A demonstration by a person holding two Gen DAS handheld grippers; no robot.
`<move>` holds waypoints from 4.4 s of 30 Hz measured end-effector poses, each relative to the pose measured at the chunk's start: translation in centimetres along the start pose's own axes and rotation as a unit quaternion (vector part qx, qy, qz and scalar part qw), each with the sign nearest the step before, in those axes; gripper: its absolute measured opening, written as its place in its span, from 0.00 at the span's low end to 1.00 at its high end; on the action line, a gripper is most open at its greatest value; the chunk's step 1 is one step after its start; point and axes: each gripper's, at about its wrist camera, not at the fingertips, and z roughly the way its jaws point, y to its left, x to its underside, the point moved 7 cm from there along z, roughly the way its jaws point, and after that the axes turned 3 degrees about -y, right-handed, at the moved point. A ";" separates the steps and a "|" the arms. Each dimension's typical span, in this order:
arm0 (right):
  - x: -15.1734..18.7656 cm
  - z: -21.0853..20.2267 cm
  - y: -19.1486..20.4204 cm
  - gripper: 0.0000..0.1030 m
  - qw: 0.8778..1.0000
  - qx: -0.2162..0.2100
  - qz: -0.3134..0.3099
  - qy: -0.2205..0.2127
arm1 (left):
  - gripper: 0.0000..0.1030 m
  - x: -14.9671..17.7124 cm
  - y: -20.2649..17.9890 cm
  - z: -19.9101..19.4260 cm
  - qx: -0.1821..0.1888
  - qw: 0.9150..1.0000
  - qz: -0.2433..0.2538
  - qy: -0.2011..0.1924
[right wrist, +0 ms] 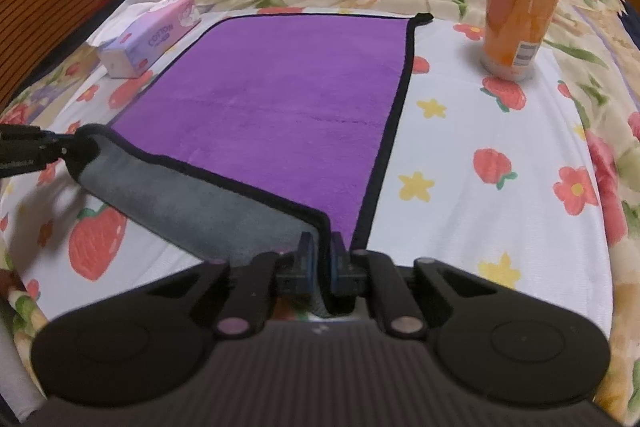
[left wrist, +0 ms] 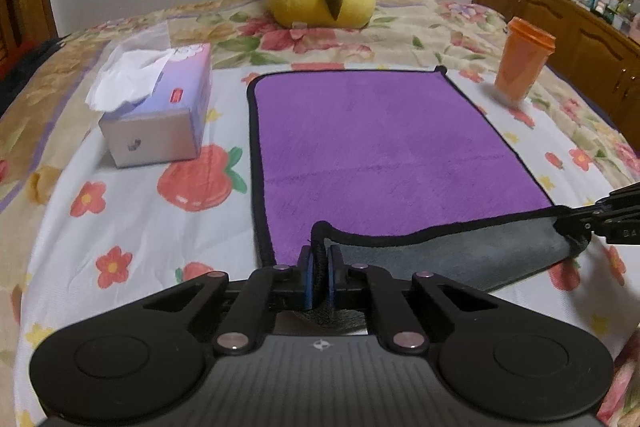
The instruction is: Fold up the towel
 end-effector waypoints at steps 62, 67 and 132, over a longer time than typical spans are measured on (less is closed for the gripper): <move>-6.8 -1.2 -1.6 0.04 0.984 0.005 -0.057 -0.170 | 0.08 -6.8 -0.7 -0.8 0.004 0.994 0.015 -0.104; -7.4 -1.4 -1.6 0.04 0.981 0.007 -0.062 -0.183 | 0.08 -7.6 -0.7 -1.0 0.003 0.993 0.016 -0.117; -17.4 7.7 -4.0 0.04 0.965 0.084 -0.122 -0.215 | 0.07 -17.5 3.4 9.6 -0.034 0.985 -0.023 -0.170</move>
